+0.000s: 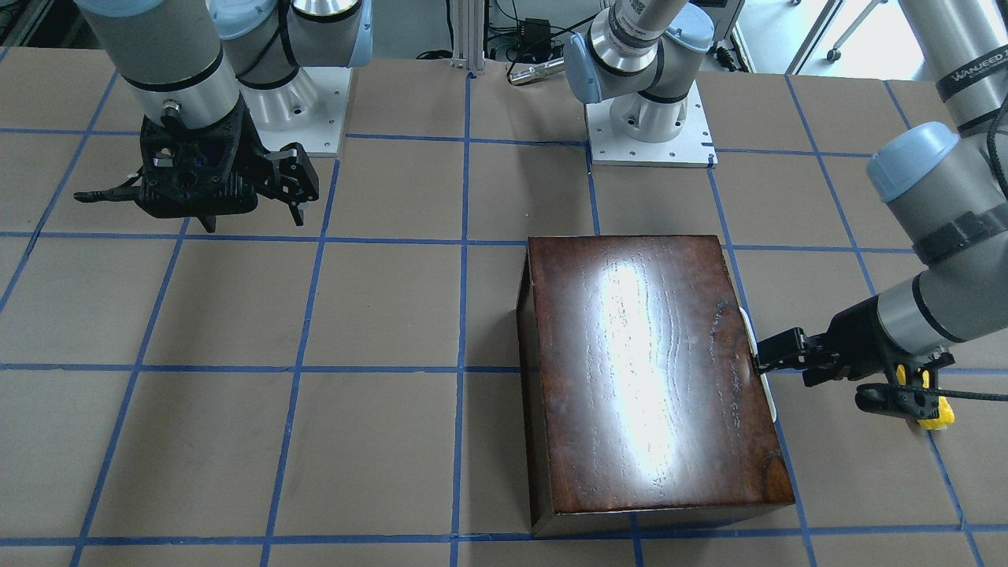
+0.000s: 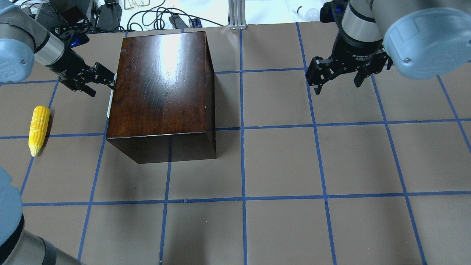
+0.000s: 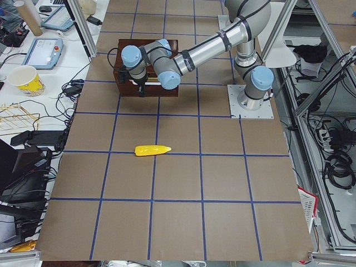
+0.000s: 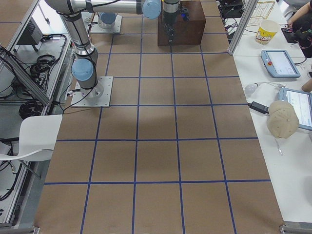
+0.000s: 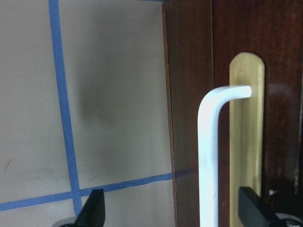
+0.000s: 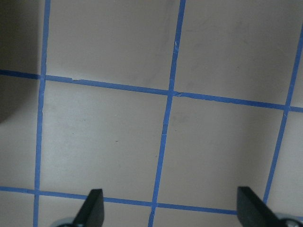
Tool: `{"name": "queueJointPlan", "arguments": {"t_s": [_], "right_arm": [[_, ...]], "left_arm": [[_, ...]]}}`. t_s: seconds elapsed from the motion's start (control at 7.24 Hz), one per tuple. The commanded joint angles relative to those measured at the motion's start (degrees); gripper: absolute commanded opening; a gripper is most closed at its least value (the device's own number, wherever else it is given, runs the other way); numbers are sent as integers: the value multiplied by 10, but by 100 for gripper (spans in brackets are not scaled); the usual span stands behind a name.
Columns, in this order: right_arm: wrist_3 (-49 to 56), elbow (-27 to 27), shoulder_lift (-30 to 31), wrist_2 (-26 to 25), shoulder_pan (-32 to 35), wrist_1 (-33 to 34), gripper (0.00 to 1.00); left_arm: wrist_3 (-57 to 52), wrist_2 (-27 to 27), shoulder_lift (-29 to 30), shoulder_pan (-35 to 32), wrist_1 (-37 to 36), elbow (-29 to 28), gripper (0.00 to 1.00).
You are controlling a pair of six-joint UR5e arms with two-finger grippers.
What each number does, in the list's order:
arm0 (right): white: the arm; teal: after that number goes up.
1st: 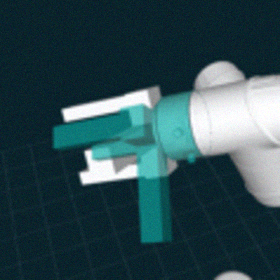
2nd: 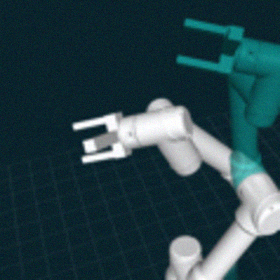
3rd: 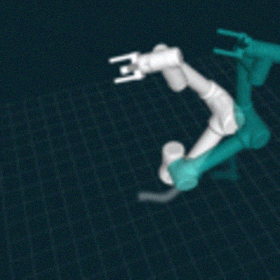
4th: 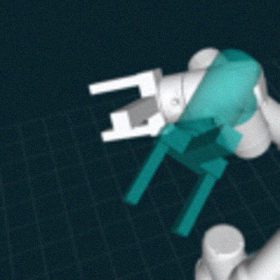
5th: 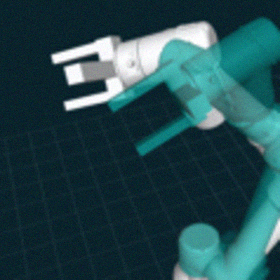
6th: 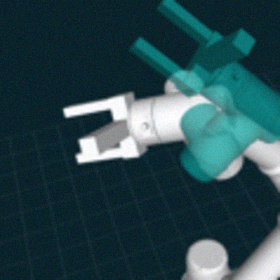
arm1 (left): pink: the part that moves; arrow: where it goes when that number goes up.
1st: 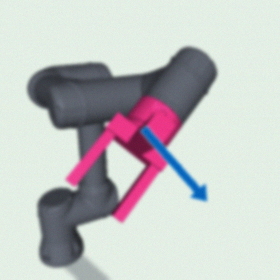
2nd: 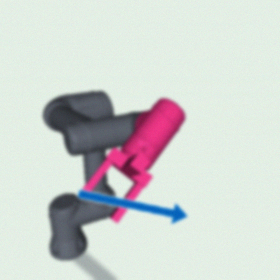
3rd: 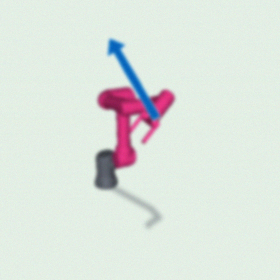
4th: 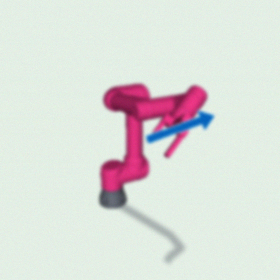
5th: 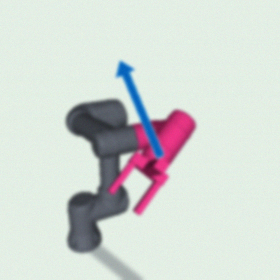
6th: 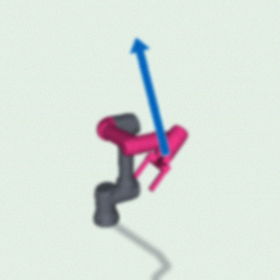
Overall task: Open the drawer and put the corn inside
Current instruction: 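Close the left gripper on the white drawer handle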
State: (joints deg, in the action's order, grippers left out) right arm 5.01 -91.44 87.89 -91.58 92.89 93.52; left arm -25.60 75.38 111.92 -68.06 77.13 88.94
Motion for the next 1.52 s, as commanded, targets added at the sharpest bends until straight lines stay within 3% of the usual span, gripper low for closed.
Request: {"name": "queueJointPlan", "arguments": {"t_s": [0.0,1.38], "right_arm": [[0,0,0,0,0,0,100],[0,0,0,0,0,0,100]], "left_arm": [[-19,2,1,2,-1,-3,100],[-50,2,13,8,0,-7,100]]}}
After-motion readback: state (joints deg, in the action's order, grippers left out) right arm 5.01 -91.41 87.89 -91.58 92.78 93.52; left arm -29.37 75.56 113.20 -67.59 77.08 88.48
